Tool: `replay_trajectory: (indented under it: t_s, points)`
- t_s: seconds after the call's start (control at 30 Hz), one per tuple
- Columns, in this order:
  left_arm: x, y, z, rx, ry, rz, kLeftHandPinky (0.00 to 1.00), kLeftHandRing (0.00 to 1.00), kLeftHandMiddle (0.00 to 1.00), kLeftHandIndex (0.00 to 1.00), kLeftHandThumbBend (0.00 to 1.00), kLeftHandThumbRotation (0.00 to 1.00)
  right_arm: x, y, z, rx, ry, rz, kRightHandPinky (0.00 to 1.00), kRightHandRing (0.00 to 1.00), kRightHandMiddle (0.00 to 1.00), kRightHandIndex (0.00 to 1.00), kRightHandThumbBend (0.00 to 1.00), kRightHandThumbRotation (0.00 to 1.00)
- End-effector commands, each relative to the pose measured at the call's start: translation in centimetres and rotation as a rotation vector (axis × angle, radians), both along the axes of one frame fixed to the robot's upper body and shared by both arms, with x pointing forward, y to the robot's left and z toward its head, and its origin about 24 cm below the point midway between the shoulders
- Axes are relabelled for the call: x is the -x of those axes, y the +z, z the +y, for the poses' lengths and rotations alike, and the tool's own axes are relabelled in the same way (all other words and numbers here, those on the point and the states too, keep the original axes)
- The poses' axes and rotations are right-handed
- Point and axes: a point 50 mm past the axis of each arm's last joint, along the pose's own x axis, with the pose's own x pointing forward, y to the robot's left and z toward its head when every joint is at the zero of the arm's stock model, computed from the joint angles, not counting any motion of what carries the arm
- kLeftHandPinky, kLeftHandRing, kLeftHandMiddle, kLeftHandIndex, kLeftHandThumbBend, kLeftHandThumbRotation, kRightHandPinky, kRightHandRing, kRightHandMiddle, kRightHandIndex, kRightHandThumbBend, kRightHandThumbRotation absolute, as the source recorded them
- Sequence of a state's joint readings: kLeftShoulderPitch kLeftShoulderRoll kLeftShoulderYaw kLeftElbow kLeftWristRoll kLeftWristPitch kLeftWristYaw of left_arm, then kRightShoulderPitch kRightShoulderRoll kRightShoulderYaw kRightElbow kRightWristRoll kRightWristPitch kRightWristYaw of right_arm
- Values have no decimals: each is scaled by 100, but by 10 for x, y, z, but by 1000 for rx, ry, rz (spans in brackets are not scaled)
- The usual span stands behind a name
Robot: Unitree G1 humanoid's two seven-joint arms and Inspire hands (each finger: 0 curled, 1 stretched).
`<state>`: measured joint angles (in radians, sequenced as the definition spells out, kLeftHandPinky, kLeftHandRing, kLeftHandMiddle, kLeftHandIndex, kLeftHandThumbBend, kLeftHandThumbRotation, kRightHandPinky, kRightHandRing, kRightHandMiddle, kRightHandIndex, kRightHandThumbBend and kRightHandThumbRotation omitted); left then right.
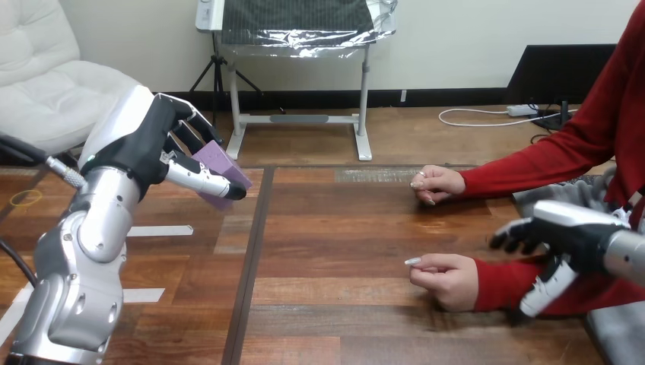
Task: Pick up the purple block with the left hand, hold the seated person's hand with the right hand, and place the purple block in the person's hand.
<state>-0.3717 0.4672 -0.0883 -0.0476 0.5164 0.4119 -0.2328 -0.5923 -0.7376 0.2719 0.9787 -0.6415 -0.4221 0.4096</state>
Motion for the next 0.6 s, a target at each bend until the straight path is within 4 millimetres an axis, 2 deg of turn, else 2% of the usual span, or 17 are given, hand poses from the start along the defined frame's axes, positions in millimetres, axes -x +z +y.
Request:
replay_trajectory:
  t_s: [0.0, 0.4, 0.5, 0.57]
  points:
    - [-1, 31, 0, -3, -14, -116, 29, 35, 42, 43, 80, 0, -18, 24, 6, 25, 12, -80, 69, 82, 82, 81, 100, 13]
    - [-1, 34, 0, 3, -16, -118, 28, 35, 42, 43, 79, 0, -20, 16, 7, 56, -9, -13, 66, 78, 80, 78, 100, 11]
    - [-1, 34, 1, 8, -17, -119, 28, 35, 42, 43, 79, 0, -20, 14, 8, 62, -11, -14, 63, 76, 80, 77, 100, 12]
    - [-1, 34, 1, 12, -18, -119, 29, 35, 42, 43, 79, 0, -19, 13, 8, 60, -10, -17, 56, 70, 76, 76, 100, 10]
